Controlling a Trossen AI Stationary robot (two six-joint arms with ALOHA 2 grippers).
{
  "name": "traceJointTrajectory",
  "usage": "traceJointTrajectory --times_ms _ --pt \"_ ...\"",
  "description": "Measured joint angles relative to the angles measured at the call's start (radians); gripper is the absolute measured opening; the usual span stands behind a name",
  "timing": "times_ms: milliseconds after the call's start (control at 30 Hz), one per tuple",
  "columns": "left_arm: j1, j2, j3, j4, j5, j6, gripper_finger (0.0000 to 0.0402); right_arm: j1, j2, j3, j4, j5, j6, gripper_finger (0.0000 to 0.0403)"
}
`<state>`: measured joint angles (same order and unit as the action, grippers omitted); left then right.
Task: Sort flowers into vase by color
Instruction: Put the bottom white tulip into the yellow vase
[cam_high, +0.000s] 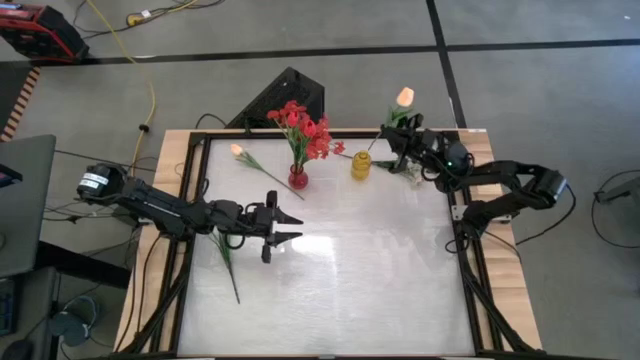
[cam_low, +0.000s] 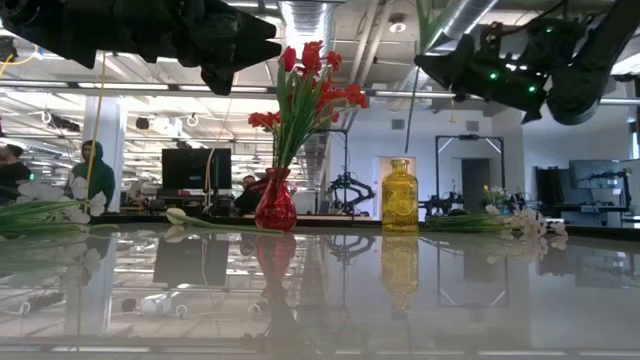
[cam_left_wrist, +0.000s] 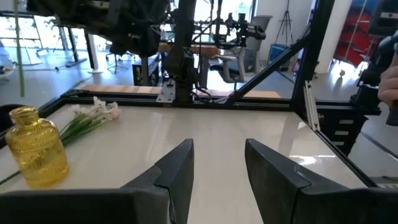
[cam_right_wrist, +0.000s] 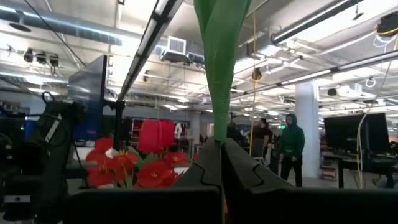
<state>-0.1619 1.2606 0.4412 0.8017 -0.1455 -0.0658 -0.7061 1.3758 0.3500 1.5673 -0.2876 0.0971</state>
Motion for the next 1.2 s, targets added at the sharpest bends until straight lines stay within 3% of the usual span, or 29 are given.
traceJointTrajectory --times_ms 367,1200 --pt "0.0 0.0 0.0 -0.04 -0.044 0.0 0.0132 -0.033 0.117 0.07 0.002 -0.09 -0.018 0.0021" --pt "0.037 0.0 0.0 -0.092 -0.043 -0.028 0.0132 -0.008 0.098 0.07 -0.001 -0.11 0.014 0.0021"
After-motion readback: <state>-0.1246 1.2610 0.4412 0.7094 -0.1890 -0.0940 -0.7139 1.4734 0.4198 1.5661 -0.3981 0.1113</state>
